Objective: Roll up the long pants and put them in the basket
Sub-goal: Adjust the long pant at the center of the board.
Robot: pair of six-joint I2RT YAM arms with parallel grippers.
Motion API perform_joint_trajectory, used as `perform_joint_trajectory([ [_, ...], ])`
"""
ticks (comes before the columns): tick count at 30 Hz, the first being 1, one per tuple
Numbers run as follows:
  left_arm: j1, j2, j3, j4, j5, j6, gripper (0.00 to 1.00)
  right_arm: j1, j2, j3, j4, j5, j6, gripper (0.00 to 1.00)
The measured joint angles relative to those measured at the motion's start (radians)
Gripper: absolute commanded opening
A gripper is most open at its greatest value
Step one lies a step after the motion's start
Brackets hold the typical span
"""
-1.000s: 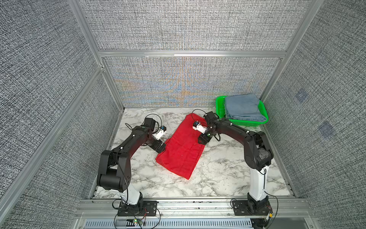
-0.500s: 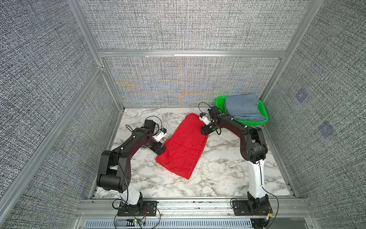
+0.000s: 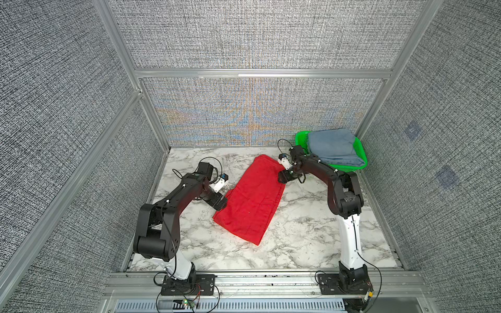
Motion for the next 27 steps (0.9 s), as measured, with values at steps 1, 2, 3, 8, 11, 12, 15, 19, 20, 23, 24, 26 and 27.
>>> perform_joint_trajectory([
  [1, 0.0, 0.0, 0.002, -0.002, 0.0, 0.0, 0.99, -0.004, 0.014, 0.019, -0.01, -0.016, 0.0, 0.53],
  [2, 0.0, 0.0, 0.004, -0.002, 0.0, 0.0, 0.99, -0.01, 0.032, 0.043, -0.018, -0.032, 0.003, 0.46],
  [3, 0.0, 0.0, 0.006, -0.002, 0.0, 0.0, 0.99, -0.014, 0.048, 0.067, -0.026, -0.045, 0.006, 0.4],
  [8, 0.0, 0.0, 0.013, -0.002, 0.002, -0.001, 0.99, -0.038, 0.157, 0.242, -0.069, -0.1, 0.009, 0.21],
  [11, 0.0, 0.0, 0.013, -0.005, 0.002, -0.002, 0.99, -0.041, 0.213, 0.34, -0.077, -0.093, -0.006, 0.23],
  [12, 0.0, 0.0, 0.013, -0.006, 0.003, -0.002, 0.99, -0.041, 0.228, 0.366, -0.076, -0.084, -0.014, 0.26],
  [15, 0.0, 0.0, 0.013, -0.009, 0.012, -0.002, 0.99, -0.041, 0.246, 0.397, -0.058, -0.05, -0.036, 0.46],
  [19, 0.0, 0.0, 0.013, -0.009, 0.024, -0.002, 0.99, -0.042, 0.261, 0.424, -0.038, 0.0, -0.062, 0.63],
  [20, 0.0, 0.0, 0.013, -0.009, 0.024, -0.002, 0.99, -0.041, 0.261, 0.423, -0.035, 0.011, -0.069, 0.64],
  [23, 0.0, 0.0, 0.013, -0.009, 0.025, -0.001, 0.99, -0.038, 0.223, 0.376, -0.025, 0.039, -0.09, 0.65],
  [24, 0.0, 0.0, 0.013, -0.009, 0.026, -0.001, 0.99, -0.038, 0.19, 0.33, -0.013, 0.05, -0.1, 0.65],
  [26, 0.0, 0.0, 0.014, -0.01, 0.028, -0.001, 0.99, -0.034, 0.103, 0.212, 0.011, 0.071, -0.12, 0.65],
  [27, 0.0, 0.0, 0.017, -0.012, 0.031, 0.0, 0.99, -0.031, 0.051, 0.151, 0.022, 0.078, -0.132, 0.65],
])
